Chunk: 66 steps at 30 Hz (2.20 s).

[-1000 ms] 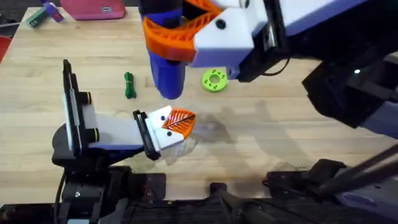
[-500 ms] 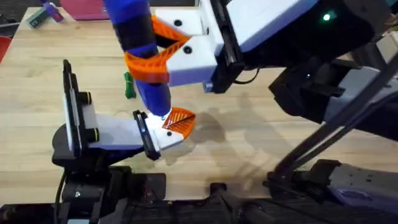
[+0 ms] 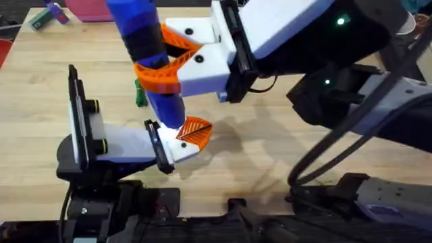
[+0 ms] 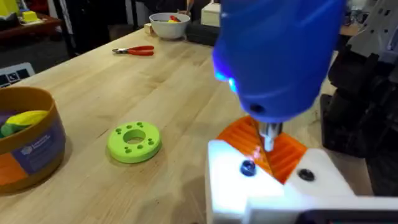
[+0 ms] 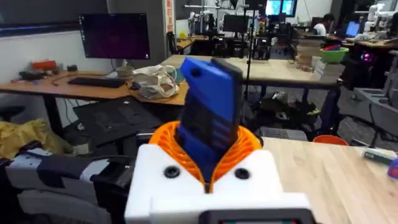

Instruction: Pick up the gripper from the table and insert it into the empty holder that is missing its gripper. Then pick up a screw, insert it into the mounting hole, and use the screwdriver to tighten it. Finally, clean up the table by picking up the vegetable and placing it into the bucket.

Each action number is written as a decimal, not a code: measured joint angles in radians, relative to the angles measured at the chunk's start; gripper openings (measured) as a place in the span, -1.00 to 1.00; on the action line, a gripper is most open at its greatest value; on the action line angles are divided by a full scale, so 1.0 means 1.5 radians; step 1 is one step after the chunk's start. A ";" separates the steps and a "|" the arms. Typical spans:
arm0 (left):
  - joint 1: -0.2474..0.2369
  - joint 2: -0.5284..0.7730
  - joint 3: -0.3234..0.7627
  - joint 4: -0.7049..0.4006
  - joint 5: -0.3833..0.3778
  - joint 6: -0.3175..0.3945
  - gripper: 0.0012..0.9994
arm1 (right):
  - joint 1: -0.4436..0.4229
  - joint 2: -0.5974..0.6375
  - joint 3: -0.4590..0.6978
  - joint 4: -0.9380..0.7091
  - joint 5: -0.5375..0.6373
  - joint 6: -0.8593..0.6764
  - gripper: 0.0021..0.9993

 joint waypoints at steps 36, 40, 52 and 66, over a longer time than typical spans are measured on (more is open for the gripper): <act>0.000 0.000 0.000 0.000 0.000 0.000 -0.98 | 0.004 0.022 0.000 0.018 -0.017 -0.024 -0.96; 0.000 0.000 0.000 0.000 0.000 0.000 -0.98 | 0.004 0.022 0.000 0.018 -0.017 -0.030 -0.96; 0.000 0.000 0.000 0.000 0.000 0.000 -0.98 | 0.004 0.022 0.000 0.018 -0.017 -0.038 -0.96; 0.000 0.000 0.000 0.000 0.000 0.000 -0.98 | 0.004 0.039 0.000 0.019 -0.017 -0.041 -0.96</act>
